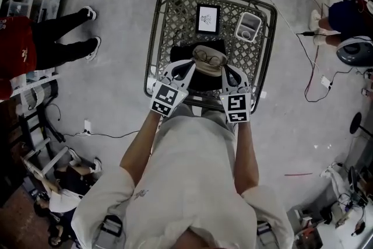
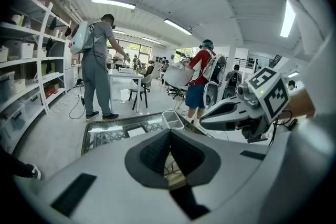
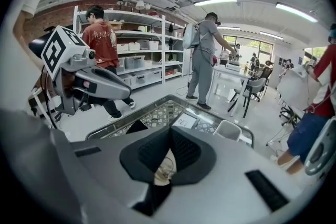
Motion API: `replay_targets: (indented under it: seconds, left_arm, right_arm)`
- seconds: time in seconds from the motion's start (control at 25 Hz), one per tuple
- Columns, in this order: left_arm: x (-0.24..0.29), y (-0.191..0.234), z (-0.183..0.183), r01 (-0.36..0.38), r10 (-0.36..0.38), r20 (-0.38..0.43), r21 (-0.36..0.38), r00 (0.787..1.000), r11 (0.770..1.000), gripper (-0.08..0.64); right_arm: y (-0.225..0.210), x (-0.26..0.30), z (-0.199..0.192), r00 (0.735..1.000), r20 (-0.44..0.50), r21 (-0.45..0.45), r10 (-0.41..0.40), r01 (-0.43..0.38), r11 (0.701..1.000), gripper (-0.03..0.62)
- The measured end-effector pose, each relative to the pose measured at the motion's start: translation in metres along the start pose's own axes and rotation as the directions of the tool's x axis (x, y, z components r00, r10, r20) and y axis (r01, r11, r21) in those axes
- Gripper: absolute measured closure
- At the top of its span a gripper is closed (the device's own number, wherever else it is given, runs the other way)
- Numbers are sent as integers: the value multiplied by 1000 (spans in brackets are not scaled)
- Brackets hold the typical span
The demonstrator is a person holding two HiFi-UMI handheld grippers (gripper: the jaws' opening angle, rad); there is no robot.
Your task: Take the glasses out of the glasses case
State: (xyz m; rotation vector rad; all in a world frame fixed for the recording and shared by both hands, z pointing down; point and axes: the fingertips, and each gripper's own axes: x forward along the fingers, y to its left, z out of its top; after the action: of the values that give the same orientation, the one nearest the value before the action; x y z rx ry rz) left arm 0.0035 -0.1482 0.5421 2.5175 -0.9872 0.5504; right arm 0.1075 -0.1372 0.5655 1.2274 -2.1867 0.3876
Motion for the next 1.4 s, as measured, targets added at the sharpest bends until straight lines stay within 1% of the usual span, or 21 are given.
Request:
replay_targets:
  seconds: [0.2,0.44,0.72,1.16,1.4]
  left_arm:
    - [10,-5,-13,-15,15,-27,-29,1000,999,548]
    - [18,-9,-26,-42,39,-49,-54,998,998,548]
    - [24,-8,-42,-73,66,-76,-83,995,994,548]
    - [30,-4,-62,-103,89,-114,-126,989,987,548]
    - [33,-4,-68,-105,88,-127,-137,988,985,548]
  right_arm:
    - [-1,7,-23,997,-56,-32,46,-48,998,586]
    - [3,18,-36,992,-78,-53,96,-101,994,586]
    - [11,37,-52,980,-122,-85,155,-166,983,586]
    - [25,64,-71,954,-206,-189,219,-258,947,578]
    - [31,73,-80,941,-239,-213,239,-291,933,574]
